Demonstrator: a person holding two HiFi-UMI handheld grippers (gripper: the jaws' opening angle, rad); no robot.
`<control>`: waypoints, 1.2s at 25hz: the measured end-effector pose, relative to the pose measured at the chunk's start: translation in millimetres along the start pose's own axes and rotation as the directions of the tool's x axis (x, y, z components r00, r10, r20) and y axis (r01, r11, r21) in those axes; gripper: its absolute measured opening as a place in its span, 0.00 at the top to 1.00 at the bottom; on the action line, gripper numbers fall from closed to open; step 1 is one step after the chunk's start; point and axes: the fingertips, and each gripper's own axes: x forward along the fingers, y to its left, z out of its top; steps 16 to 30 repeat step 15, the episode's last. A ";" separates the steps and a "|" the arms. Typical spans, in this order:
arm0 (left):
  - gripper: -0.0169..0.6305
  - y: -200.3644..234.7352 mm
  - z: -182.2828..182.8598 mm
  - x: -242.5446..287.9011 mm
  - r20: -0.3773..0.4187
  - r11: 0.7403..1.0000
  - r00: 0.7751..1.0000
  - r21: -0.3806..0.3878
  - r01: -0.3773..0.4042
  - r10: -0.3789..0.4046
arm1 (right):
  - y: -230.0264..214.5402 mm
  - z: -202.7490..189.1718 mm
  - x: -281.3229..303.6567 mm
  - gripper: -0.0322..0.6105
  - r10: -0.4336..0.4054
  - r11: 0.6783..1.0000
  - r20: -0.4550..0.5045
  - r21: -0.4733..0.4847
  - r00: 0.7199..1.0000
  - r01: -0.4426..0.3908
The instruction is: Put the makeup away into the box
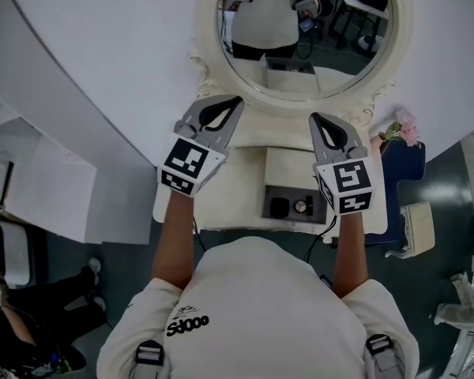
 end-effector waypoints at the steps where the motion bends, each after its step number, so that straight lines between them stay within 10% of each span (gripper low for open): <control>1: 0.95 -0.1 0.8 0.5 0.004 1.000 1.000 0.001 0.000 0.000 | -0.2 -0.2 -0.2 0.95 0.000 1.000 -0.002 -0.002 1.000 0.000; 30: 0.95 -8.9 -0.6 0.5 0.002 1.000 1.000 -0.006 0.016 -0.016 | -3.7 -6.5 -6.8 0.95 -0.007 1.000 -0.013 0.008 1.000 0.008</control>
